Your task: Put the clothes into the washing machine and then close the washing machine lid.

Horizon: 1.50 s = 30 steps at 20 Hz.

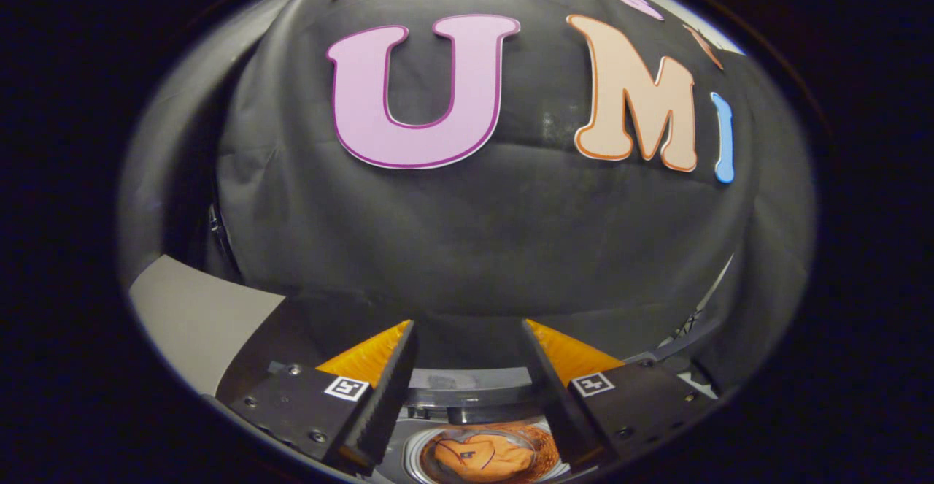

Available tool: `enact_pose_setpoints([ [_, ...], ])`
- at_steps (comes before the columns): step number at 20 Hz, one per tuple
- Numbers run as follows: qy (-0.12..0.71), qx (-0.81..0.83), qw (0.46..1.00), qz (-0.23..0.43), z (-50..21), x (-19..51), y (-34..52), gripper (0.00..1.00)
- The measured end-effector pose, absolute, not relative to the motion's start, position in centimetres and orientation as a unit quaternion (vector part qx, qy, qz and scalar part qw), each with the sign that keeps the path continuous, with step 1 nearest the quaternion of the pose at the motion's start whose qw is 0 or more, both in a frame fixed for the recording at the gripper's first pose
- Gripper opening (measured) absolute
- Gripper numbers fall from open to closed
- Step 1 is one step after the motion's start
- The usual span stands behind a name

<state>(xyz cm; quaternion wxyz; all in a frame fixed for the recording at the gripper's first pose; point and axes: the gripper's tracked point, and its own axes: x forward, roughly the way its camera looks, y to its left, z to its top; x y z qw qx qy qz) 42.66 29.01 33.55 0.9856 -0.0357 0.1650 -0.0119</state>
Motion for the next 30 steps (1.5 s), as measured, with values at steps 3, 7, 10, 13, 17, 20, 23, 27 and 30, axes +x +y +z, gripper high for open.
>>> enact_pose_setpoints([
  [3,0.163,-0.036,0.986,-0.010,33.3,41.9,29.0,0.86],
  [7,0.163,-0.034,0.986,-0.007,32.8,41.1,29.0,0.86],
  [10,0.165,-0.032,0.986,-0.004,32.4,40.3,29.0,0.86],
  [13,0.172,-0.031,0.985,-0.001,31.7,39.2,29.1,0.86],
  [17,0.181,-0.026,0.983,0.005,30.6,37.6,29.1,0.86],
  [20,0.195,-0.019,0.981,0.010,29.0,35.6,29.1,0.85],
  [23,0.194,-0.025,0.981,0.012,27.8,34.4,28.8,0.85],
  [27,0.184,-0.019,0.983,0.018,27.7,33.0,28.4,0.86],
  [30,0.168,-0.019,0.985,0.017,28.6,32.1,27.6,0.85],
])
